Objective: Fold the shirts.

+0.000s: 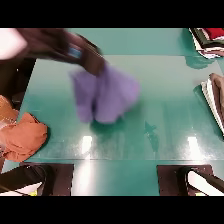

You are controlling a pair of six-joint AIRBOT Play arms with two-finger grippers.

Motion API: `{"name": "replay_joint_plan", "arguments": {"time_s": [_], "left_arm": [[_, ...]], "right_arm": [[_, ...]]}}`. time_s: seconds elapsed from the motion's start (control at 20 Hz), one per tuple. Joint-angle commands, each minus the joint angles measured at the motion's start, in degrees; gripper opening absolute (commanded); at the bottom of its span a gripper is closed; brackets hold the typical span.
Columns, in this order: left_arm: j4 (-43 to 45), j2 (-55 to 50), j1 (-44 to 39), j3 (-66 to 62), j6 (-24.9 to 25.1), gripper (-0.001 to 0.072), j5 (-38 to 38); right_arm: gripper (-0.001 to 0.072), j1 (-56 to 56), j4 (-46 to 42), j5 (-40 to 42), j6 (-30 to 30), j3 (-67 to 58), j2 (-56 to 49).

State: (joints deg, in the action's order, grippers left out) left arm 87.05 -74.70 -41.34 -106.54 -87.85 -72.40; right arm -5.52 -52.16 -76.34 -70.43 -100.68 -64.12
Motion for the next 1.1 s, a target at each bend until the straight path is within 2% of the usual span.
{"name": "replay_joint_plan", "arguments": {"time_s": [0.0, 0.15, 0.3, 0.6, 0.75, 0.9, 1.05], "left_arm": [[-1.27, -9.20, -7.10, -0.31, 1.90, 0.0604, 2.45], [3.69, -10.78, -2.91, -0.28, 2.29, 0.0604, 2.64], [3.56, -11.10, 7.08, -0.09, -0.15, 0.0604, 1.88], [-12.55, -19.26, 25.20, 8.09, -0.63, 0.0604, 2.23], [-17.42, -24.94, 29.07, 12.48, -0.15, 0.0604, 3.48], [-18.08, -28.96, 29.27, 12.92, 1.73, 0.0604, 4.74], [-22.25, -31.01, 29.14, 12.92, 2.84, 0.0603, 7.48]], "right_arm": [[0.0022, 0.04, -0.26, -1.33, -0.02, -0.26, -0.02], [0.0022, 0.04, -0.35, -2.62, -0.02, -0.26, -0.02], [0.0022, 0.04, -0.35, -3.19, -0.02, -0.26, -0.02], [0.0022, 0.04, -0.46, -6.60, -0.02, -0.24, -0.35], [0.0022, 0.04, -0.44, -9.64, -0.02, -0.24, -1.49], [0.0022, 0.07, -0.37, -11.39, -0.07, -0.24, -3.45], [0.0022, 0.04, -0.42, -12.46, -0.07, -0.24, -5.22]]}}
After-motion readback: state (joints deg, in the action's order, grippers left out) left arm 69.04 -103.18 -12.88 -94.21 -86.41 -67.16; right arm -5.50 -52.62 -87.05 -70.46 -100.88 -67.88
